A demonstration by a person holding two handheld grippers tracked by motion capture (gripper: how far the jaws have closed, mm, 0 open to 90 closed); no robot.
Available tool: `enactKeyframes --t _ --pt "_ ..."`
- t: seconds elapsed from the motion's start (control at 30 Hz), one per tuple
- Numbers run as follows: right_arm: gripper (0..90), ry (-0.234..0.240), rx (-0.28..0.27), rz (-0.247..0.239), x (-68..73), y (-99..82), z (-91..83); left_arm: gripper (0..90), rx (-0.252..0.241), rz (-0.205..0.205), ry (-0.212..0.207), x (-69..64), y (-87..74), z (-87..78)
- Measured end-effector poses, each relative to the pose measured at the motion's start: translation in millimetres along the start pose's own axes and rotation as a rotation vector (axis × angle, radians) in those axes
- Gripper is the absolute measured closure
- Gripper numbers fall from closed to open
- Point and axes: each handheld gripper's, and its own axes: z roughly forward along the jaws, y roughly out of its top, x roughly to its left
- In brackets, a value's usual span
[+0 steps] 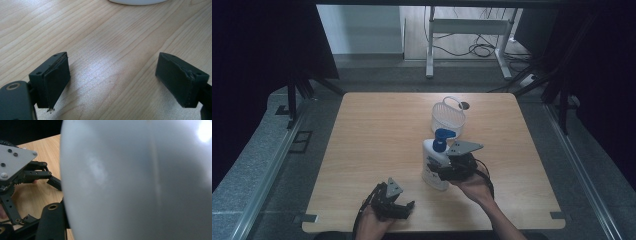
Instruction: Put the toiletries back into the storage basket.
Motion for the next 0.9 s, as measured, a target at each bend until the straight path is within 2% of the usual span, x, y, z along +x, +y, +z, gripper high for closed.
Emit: enactKeyframes --t 0.17,0.33,0.7,0.9 --pt "37.0 0.017 0.004 -0.006 -1.3 0.5 -0.9 11.7 0.0 0.002 0.0 0.1 0.1 0.0" --pt "37.1 0.055 0.014 0.003 -3.1 4.0 -2.2 11.7 0.001 0.002 0.0 0.0 0.2 0.1" --pt "37.1 0.063 0.017 0.004 -17.1 16.5 -6.8 11.7 0.0 0.001 -0.001 -0.2 0.3 0.3" --pt "37.2 0.067 0.023 -0.011 -27.4 24.1 -9.7 11.7 0.001 0.002 -0.004 -0.2 0.4 0.4"
